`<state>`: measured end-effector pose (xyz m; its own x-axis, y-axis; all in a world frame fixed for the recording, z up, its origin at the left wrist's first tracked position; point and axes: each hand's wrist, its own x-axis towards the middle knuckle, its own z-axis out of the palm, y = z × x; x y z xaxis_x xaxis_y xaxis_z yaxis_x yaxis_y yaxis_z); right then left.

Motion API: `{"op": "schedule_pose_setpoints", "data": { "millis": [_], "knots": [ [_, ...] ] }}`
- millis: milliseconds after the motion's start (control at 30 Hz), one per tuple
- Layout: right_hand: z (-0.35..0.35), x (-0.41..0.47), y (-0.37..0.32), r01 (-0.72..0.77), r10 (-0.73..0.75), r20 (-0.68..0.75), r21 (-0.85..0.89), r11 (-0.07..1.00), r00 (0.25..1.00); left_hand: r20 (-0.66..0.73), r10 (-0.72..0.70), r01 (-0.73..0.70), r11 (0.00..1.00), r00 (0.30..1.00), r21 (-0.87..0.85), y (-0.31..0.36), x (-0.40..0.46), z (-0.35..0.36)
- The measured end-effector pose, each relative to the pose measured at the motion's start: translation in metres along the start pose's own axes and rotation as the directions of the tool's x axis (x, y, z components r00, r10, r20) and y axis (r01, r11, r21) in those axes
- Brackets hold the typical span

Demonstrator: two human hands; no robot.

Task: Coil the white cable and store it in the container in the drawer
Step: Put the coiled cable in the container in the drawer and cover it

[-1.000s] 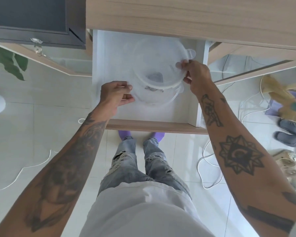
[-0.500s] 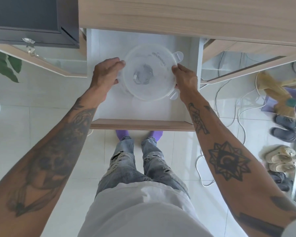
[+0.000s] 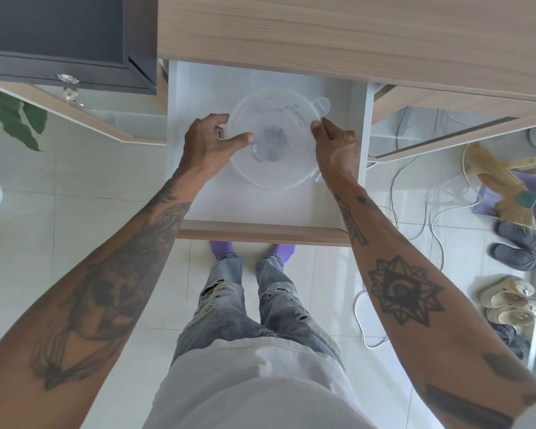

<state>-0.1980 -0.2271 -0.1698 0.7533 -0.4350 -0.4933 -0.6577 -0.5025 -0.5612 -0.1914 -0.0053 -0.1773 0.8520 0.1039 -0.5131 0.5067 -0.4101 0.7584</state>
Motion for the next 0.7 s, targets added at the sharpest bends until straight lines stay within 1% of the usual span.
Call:
{"op": "schedule_pose_setpoints", "data": {
  "millis": [33,100,233,300,367,400,433,533,567,633,700],
  "knots": [
    [0.002,-0.001,0.000,0.023,-0.024,-0.017,-0.048,0.999,1.000,-0.004,0.027,-0.027,0.999,1.000,0.037,0.000,-0.001,0.001],
    [0.006,-0.002,0.001,0.064,-0.067,-0.029,-0.096,0.993,0.997,-0.022,0.037,-0.036,0.998,0.999,0.060,0.000,-0.002,0.002],
    [0.007,-0.004,0.005,0.126,-0.124,0.032,-0.057,0.990,0.992,-0.027,-0.017,0.018,0.999,0.999,0.042,-0.005,0.001,0.000],
    [0.004,-0.003,0.007,0.089,-0.088,0.070,-0.001,0.996,0.994,-0.022,-0.018,0.018,0.999,1.000,0.029,-0.007,0.001,0.001],
    [-0.001,-0.002,0.007,-0.033,0.017,0.100,0.155,0.987,0.995,-0.023,0.002,-0.001,0.999,1.000,0.033,-0.007,0.001,0.003],
    [-0.001,-0.004,0.006,-0.073,0.053,0.100,0.210,0.975,0.994,-0.025,0.009,-0.008,0.999,1.000,0.037,-0.006,0.002,0.003],
    [-0.002,-0.005,0.005,-0.081,0.062,0.091,0.226,0.971,0.994,-0.027,0.013,-0.011,0.999,1.000,0.045,-0.006,0.002,0.004],
    [-0.001,-0.009,0.006,0.013,-0.016,0.029,0.105,0.994,0.999,-0.022,0.032,-0.029,0.994,0.999,0.107,-0.005,0.004,0.002],
    [-0.003,-0.010,0.007,0.044,-0.047,0.034,0.071,0.996,0.998,-0.024,0.040,-0.037,0.991,0.999,0.127,-0.005,0.004,0.002],
    [-0.006,-0.013,0.012,0.094,-0.097,0.097,0.028,0.995,0.991,-0.060,0.055,-0.046,0.988,0.997,0.146,-0.006,0.004,0.004],
    [-0.007,-0.018,0.020,0.113,-0.114,0.147,0.015,0.993,0.983,-0.120,0.046,-0.031,0.992,0.992,0.122,-0.008,0.000,0.007]
  ]
}}
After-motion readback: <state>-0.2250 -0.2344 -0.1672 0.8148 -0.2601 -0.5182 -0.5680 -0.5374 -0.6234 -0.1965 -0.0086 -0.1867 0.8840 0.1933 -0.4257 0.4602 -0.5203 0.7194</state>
